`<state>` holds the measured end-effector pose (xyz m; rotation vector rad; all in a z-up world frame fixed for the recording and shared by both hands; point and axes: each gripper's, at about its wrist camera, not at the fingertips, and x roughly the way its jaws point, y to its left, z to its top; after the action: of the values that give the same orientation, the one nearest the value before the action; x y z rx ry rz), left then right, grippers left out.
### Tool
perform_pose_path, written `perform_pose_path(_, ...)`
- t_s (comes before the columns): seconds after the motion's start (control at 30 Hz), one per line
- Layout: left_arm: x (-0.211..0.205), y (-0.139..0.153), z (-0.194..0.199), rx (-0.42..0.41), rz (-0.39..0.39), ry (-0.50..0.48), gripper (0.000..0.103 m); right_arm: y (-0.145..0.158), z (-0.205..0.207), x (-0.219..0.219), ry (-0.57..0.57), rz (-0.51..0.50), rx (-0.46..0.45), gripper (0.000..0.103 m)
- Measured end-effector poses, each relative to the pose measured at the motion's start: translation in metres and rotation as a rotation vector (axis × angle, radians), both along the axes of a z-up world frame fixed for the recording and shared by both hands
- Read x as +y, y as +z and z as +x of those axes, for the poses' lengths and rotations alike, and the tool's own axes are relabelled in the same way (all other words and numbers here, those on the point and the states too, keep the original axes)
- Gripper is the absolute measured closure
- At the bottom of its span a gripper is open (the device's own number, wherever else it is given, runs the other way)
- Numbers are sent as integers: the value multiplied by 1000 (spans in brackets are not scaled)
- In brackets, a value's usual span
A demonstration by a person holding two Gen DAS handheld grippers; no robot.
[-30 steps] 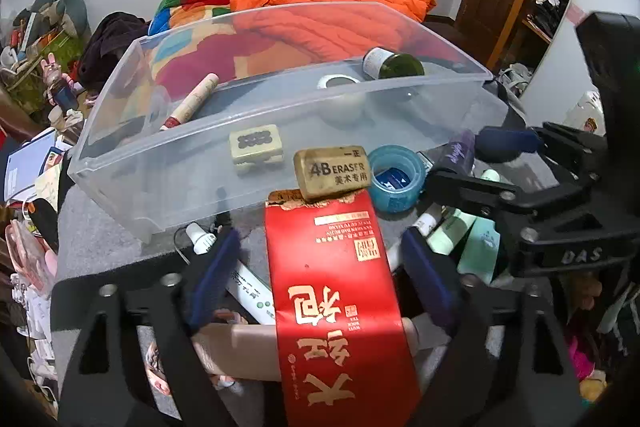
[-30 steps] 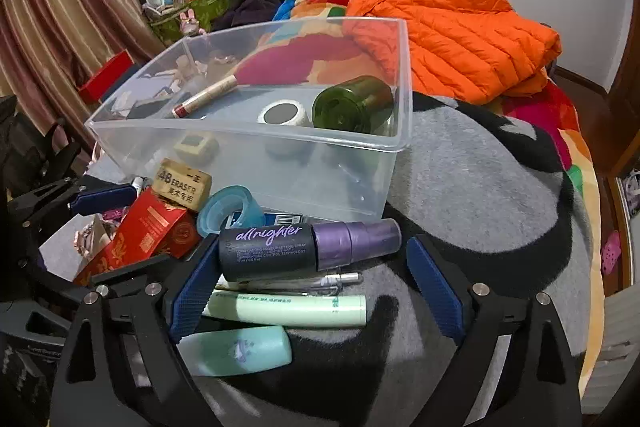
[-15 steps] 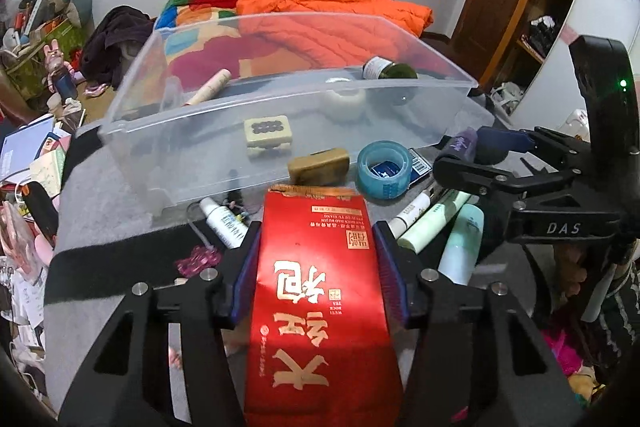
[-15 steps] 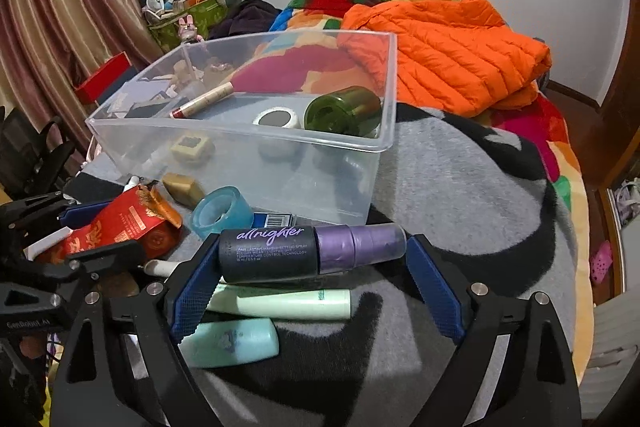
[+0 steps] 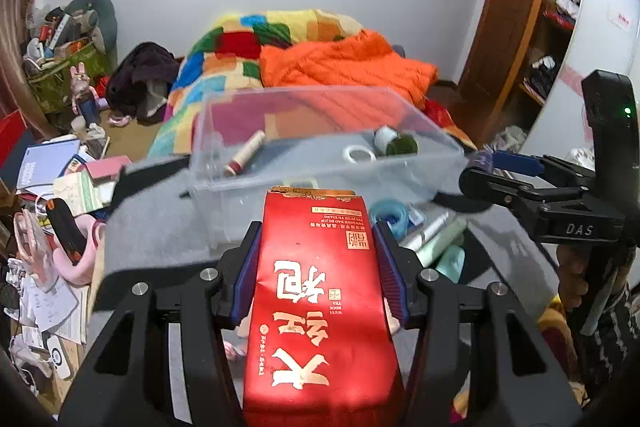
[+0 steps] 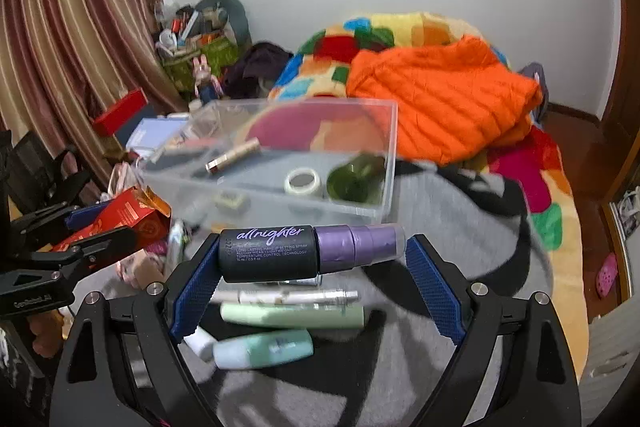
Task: Organize objects
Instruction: 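Lower the red packet into the clear box and open the left tool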
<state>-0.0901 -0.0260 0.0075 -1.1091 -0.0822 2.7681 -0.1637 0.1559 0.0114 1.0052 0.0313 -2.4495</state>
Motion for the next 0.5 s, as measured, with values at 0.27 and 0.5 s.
perform_pose_path(0.27,-18,17,-21,52,26,49,50,22,-12,-20,-12,6,64,14)
perform_pose_path(0.5,-25,9,-56,0,35,48,50,8,-41,-44,-5,14,-8,14)
